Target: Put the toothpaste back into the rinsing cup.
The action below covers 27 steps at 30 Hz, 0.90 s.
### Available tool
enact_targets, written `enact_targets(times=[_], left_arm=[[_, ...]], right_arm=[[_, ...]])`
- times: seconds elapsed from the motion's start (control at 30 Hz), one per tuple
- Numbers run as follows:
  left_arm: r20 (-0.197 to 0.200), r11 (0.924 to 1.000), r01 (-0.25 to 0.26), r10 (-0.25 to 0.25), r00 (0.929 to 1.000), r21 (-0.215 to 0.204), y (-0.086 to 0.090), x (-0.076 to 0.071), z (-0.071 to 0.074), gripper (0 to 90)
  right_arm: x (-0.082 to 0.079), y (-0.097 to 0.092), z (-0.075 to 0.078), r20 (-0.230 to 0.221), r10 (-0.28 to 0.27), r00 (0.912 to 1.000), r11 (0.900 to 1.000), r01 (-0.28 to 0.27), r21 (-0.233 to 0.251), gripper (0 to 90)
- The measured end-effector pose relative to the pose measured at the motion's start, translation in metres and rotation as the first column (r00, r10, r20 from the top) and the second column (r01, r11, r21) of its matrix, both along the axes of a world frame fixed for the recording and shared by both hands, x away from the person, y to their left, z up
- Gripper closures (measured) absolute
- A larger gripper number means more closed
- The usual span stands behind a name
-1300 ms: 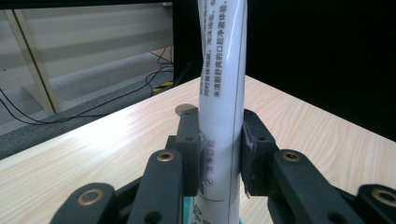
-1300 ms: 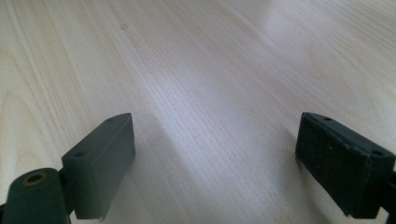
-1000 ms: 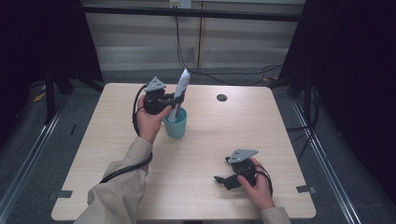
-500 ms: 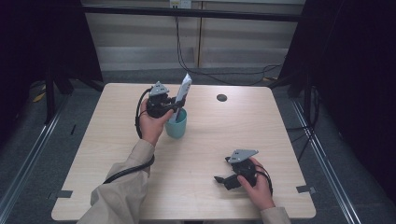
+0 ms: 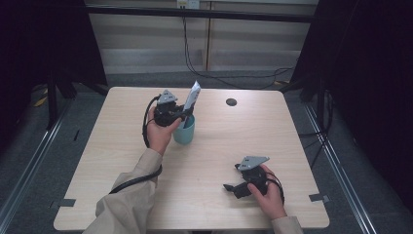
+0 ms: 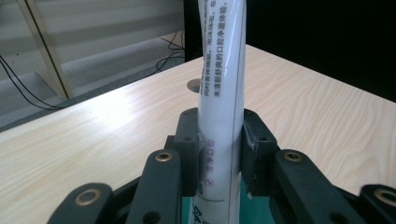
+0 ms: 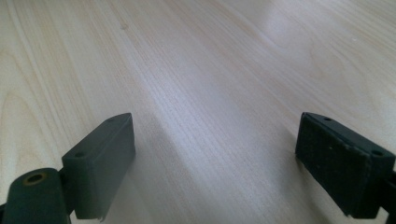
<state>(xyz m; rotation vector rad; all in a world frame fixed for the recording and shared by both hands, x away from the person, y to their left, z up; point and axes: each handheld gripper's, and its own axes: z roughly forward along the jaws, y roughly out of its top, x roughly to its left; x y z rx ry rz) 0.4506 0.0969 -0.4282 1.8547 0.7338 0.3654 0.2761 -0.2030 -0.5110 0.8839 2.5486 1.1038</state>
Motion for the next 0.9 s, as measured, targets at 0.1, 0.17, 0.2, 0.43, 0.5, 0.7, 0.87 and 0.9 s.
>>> enact_targets(times=[0.1,0.17,0.2,0.43,0.5,0.7,0.87,0.9], left_arm=[[-0.003,1.0000,-0.004,0.004,1.0000,0.006,0.0003,-0.0007,-0.0025,71.6],[0.000,0.9999,-0.005,0.005,1.0000,0.012,0.0001,-0.0014,-0.0032,71.5],[-0.001,0.9999,-0.004,0.004,1.0000,0.011,0.0001,-0.0017,-0.0036,71.4],[0.007,0.9999,0.002,-0.002,1.0000,0.013,0.0007,-0.0032,-0.0041,71.1],[0.002,0.9997,-0.004,0.004,1.0000,0.026,0.0000,-0.0036,-0.0022,71.6],[-0.002,0.9997,0.002,-0.002,1.0000,0.026,-0.0005,-0.0045,-0.0020,71.5],[-0.003,0.9994,0.011,-0.011,0.9999,0.032,-0.0018,-0.0064,-0.0015,71.2],[-0.001,0.9994,0.014,-0.014,0.9999,0.031,-0.0020,-0.0065,-0.0015,71.1]], right_arm=[[-0.0001,0.0000,0.0000,0.000,0.001,1.0000,1.0000,-0.001,0.000,11.4],[-0.0001,0.0000,0.0000,0.000,0.001,1.0000,1.0000,-0.001,0.000,11.3],[0.0000,0.0000,0.0000,0.000,0.001,1.0000,1.0000,-0.001,0.000,11.3],[0.0000,0.0001,0.0000,0.000,0.003,1.0000,1.0000,-0.003,0.001,11.3],[0.0000,0.0001,0.0000,0.000,0.003,1.0000,1.0000,-0.003,0.001,11.3],[0.0000,0.0001,0.0000,0.000,0.003,1.0000,1.0000,-0.003,0.001,11.3],[-0.0001,0.0001,0.0000,0.001,0.003,1.0000,1.0000,-0.003,0.000,11.3],[0.0000,0.0001,-0.0001,0.001,0.004,1.0000,1.0000,-0.004,0.001,11.3]])
